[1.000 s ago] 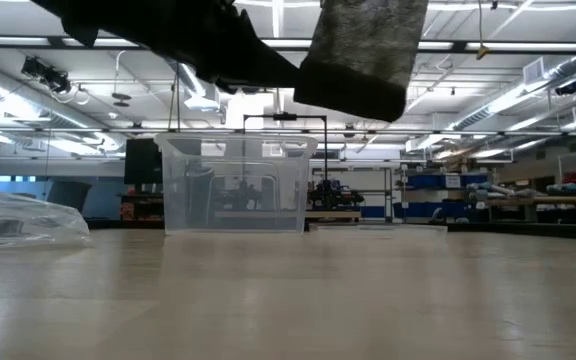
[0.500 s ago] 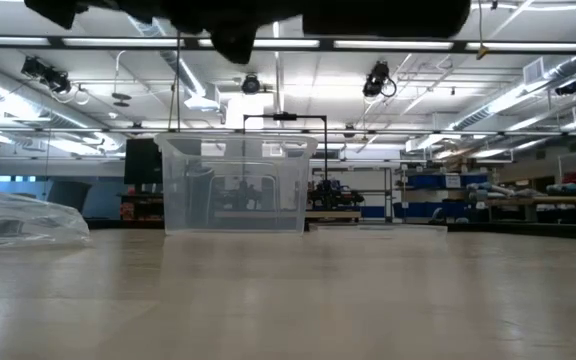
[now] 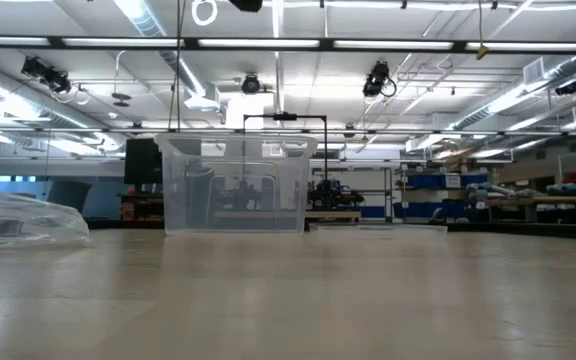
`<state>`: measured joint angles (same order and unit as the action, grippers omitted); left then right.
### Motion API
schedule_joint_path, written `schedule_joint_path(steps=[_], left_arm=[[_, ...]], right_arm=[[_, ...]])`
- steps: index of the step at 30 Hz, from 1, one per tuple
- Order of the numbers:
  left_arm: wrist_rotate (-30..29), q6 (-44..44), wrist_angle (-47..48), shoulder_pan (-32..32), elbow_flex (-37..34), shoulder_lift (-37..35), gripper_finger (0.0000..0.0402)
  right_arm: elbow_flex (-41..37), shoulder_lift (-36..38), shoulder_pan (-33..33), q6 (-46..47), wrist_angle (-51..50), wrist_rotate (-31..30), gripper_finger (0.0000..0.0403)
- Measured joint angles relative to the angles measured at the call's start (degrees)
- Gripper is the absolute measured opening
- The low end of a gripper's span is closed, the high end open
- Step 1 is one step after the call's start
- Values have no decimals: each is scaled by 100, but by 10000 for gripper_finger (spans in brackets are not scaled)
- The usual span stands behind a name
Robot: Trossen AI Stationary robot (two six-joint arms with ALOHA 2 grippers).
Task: Roll bandage
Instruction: Roll the black bandage
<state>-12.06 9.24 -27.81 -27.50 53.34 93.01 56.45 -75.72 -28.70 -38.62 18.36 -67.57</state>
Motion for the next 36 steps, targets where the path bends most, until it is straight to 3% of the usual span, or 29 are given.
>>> schedule_joint_path(steps=[7,17,27,36], left_arm=[[38,79,13,-38,11,2,0],[42,32,-2,-38,13,2,0],[38,-24,-9,-101,13,2,0],[60,-48,-7,-112,16,2,0]], right_arm=[[0,0,22,737,-768,145,7],[0,0,-121,455,-820,96,82],[0,0,-121,399,-925,99,123],[0,0,-144,1278,-931,-52,177]])
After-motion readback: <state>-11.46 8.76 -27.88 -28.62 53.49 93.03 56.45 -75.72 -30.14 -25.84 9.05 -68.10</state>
